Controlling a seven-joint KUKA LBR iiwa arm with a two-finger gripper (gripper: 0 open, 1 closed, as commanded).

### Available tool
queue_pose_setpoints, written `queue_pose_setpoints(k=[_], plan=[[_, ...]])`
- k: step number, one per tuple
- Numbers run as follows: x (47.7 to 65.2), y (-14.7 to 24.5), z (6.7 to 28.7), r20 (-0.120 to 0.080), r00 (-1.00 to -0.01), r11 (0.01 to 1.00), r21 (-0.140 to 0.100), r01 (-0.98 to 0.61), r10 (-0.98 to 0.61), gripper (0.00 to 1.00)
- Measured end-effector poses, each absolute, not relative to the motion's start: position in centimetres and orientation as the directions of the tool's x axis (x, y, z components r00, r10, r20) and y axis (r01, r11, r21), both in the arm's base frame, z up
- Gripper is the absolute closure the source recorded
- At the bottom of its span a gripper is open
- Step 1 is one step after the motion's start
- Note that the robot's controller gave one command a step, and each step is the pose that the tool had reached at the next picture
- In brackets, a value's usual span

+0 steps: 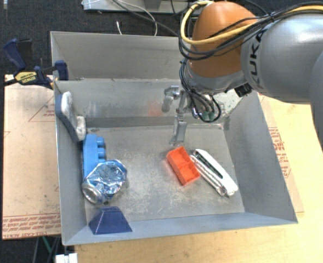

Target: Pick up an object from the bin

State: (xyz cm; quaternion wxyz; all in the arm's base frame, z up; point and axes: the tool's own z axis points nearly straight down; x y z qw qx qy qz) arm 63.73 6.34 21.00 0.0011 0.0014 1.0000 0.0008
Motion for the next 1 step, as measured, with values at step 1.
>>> queue_pose_setpoints(k=[1], plan=[[63.73,6.34,21.0,-0.002,-1.0,1.0,0.002,0.003,0.003,0.0]])
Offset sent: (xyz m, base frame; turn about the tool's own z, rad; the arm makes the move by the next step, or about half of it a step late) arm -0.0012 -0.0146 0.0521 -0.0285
